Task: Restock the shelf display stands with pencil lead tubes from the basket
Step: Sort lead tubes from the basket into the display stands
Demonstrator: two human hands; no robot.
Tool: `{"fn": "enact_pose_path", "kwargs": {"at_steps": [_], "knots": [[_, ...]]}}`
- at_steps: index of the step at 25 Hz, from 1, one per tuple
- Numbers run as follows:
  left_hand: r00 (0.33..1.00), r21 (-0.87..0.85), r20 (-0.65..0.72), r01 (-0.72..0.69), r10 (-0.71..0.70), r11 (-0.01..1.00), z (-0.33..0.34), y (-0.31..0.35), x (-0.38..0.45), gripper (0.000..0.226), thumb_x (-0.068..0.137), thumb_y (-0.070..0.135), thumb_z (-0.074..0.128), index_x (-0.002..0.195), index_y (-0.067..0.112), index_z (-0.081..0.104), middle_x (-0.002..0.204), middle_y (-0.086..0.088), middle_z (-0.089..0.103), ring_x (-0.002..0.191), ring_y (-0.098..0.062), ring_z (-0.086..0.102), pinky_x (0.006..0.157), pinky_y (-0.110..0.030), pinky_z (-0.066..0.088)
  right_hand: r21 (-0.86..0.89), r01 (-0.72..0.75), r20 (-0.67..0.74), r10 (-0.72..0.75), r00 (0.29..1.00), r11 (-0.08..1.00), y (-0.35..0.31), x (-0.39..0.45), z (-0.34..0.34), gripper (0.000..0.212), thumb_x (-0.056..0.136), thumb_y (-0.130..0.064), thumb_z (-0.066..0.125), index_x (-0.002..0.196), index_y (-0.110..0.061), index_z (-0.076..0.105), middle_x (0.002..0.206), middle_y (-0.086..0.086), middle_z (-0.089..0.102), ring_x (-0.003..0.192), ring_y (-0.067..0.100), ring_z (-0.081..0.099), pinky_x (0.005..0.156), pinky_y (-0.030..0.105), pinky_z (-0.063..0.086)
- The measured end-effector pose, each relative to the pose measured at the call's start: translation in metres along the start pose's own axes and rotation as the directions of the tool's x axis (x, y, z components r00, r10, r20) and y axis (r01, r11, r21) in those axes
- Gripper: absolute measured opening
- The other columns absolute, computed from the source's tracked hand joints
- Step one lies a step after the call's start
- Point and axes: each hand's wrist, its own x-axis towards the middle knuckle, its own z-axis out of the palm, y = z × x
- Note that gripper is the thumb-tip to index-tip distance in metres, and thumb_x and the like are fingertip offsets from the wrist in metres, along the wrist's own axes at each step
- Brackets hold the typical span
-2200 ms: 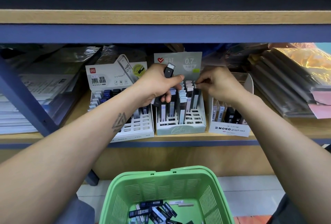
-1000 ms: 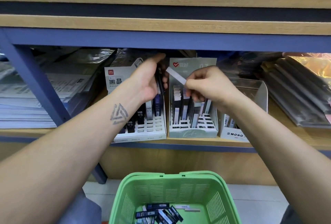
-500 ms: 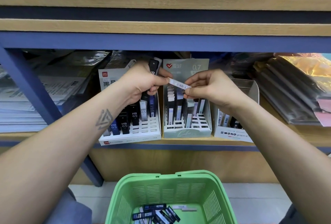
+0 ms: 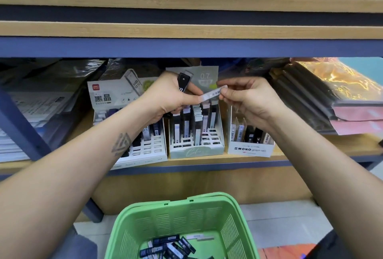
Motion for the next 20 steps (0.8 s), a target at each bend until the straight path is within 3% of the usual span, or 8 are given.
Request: {"fn": "enact_pose_path", "kwargs": {"at_steps": [6, 9, 13, 20], "knots": [[0.999, 0.000, 0.038, -0.017, 0.017, 1.000, 0.036, 0.015, 0.005, 0.013, 0.084, 0.006, 0.079, 0.095, 0.004, 0.073, 0.060, -0.012, 0.054, 0.041, -0.013, 0.039, 0.040, -0.022, 0.031, -0.169, -0.050, -0.031, 0.046, 0.998, 0.984, -0.010, -0.025, -0.045, 0.024, 0.083, 0.004, 0.075, 0.105, 0.006, 0.067, 0.091, 0.024, 0.075, 0.083, 0.029, 0.076, 0.071, 0.027, 0.063], [0.985, 0.058, 0.168, 0.020, -0.029, 0.998, 0.056, 0.019, 0.001, 0.013, 0.086, 0.002, 0.076, 0.098, 0.001, 0.073, 0.050, -0.005, 0.057, 0.038, -0.010, 0.040, 0.039, -0.021, 0.032, -0.168, -0.059, 0.013, 0.062, 0.998, 0.984, -0.012, -0.033, -0.058, 0.022, 0.085, 0.006, 0.072, 0.107, 0.006, 0.067, 0.093, 0.025, 0.075, 0.089, 0.031, 0.076, 0.073, 0.027, 0.062], [0.966, 0.059, 0.246, 0.070, -0.083, 0.996, 0.072, 0.018, -0.003, 0.011, 0.085, -0.004, 0.072, 0.094, 0.001, 0.077, 0.077, -0.015, 0.076, 0.039, -0.009, 0.041, 0.038, -0.020, 0.033, -0.205, -0.037, 0.054, 0.049, 0.997, 0.978, -0.012, -0.038, -0.069, 0.020, 0.085, 0.005, 0.073, 0.106, 0.004, 0.070, 0.093, 0.024, 0.075, 0.091, 0.032, 0.076, 0.076, 0.029, 0.062], [0.965, 0.058, 0.229, 0.115, -0.125, 0.992, 0.085, 0.017, -0.004, 0.010, 0.084, -0.005, 0.073, 0.092, 0.000, 0.075, 0.083, -0.016, 0.077, 0.042, -0.012, 0.041, 0.040, -0.021, 0.034, -0.231, 0.011, 0.083, 0.008, 0.997, 0.973, -0.008, -0.039, -0.072, 0.031, 0.083, 0.008, 0.074, 0.112, -0.002, 0.070, 0.095, 0.021, 0.076, 0.091, 0.031, 0.075, 0.085, 0.037, 0.061]]}}
